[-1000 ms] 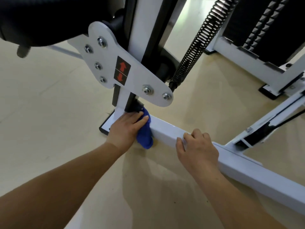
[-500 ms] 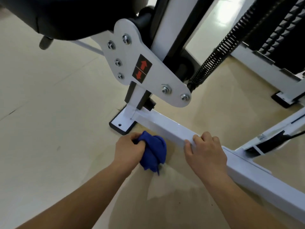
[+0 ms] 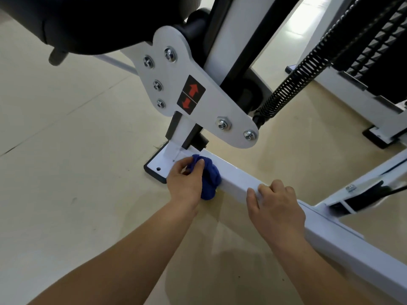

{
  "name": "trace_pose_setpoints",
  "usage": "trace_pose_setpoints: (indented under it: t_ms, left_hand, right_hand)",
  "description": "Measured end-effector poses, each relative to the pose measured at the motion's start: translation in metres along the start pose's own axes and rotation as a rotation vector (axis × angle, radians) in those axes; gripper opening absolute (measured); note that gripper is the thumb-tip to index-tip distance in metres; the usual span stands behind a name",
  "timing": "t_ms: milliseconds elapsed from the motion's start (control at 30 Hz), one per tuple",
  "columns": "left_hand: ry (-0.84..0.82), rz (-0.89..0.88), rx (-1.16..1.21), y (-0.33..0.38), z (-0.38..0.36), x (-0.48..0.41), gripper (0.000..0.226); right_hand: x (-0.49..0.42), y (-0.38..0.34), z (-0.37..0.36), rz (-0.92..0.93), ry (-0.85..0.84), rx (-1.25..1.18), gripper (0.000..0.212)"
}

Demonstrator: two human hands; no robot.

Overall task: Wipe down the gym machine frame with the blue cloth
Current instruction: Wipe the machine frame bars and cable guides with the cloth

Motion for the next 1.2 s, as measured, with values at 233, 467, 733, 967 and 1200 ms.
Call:
trace_pose_setpoints:
  t_ms: [233, 467, 733, 967, 1200]
  left_hand:
    - [0.103, 0.062, 0.024, -0.001, -0.003, -0.011, 0.018]
    - [-0.110, 0.018, -0.029, -0.054, -0.018, 0.037, 0.047]
    - [-0.125, -0.133, -0.154, -0.024, -0.006, 0.018, 0.056]
    - [-0.122, -0.195, -0.255, -0.024, -0.008, 0.032, 0.065]
    - [-0.254, -0.270, -0.351, -0.041, -0.021, 0.060, 0.073]
  right_hand:
    - [0.002, 0.001, -0.002, -0.006, 0.021, -0.024, 0.033]
    - [0.005, 0.005, -0.002, 0.012, 0.015, -0.010, 0.027]
    - [0.003, 0.005, 0.000, -0.036, -0.075, 0.000, 0.032]
    - [0.001, 0.006, -0.002, -0.063, -0.075, 0.028, 0.037]
    - [-0.001, 0.008, 0.002, -0.036, -0.107, 0.046, 0.038]
Point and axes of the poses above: each hand's wrist, its own x-axis away from the middle knuckle, its own z-axis out of the back of the hand, y = z × x, the point moved 3 cm from there along -x, towards the middle knuckle, and after that the axes turned 14 degrees about y, right-handed, at the moved point
